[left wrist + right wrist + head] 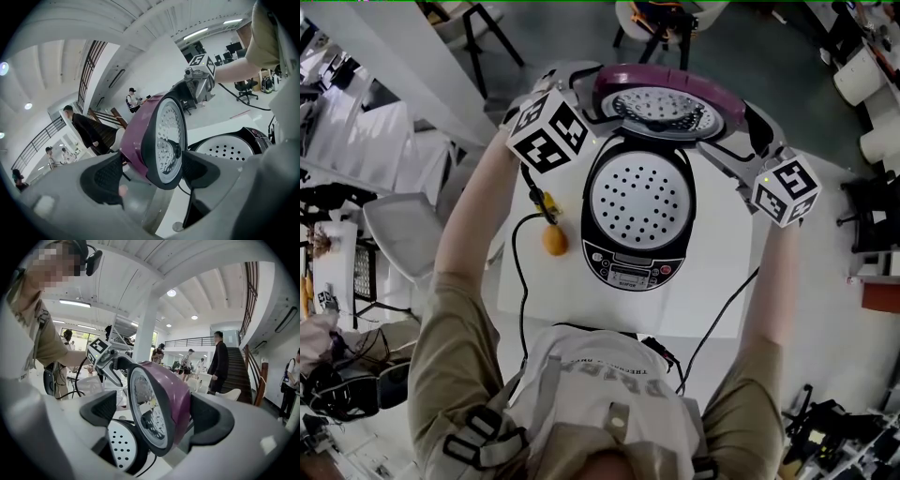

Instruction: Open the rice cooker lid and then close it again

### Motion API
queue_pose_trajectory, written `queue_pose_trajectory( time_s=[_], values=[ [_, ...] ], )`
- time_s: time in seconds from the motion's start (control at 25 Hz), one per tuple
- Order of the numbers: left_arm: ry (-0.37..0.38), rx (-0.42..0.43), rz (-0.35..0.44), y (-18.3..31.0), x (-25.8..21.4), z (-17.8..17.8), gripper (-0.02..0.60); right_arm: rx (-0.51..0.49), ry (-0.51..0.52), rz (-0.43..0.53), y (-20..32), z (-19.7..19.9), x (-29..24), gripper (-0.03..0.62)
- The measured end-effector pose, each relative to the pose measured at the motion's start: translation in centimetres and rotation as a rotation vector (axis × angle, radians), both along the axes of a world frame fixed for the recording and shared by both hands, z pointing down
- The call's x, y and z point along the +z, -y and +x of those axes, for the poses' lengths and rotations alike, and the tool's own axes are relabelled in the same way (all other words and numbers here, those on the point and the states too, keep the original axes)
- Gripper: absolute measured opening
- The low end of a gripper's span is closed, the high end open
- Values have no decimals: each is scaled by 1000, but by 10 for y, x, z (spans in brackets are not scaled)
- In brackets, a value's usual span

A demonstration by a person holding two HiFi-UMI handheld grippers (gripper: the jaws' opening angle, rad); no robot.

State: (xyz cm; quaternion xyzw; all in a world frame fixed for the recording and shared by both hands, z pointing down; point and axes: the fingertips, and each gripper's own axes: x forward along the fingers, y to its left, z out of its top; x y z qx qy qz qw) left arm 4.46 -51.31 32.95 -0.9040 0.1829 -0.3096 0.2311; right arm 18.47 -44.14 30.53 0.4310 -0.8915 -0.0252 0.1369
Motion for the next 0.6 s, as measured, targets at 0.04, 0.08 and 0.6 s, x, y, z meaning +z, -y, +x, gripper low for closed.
queue_pose_trajectory(
  time_s=[0.04,0.08,0.6],
  values=[
    [1,-1,-2,-2,0,-1,408,-2,-1,0,-2,-1,0,463],
    [1,-1,-4,-4,0,-2,408,-5,-3,1,-4,-1,0,463],
    [65,-26,-23,-47,9,-17,410,-64,-23,-9,-45,-14,8,463]
  ],
)
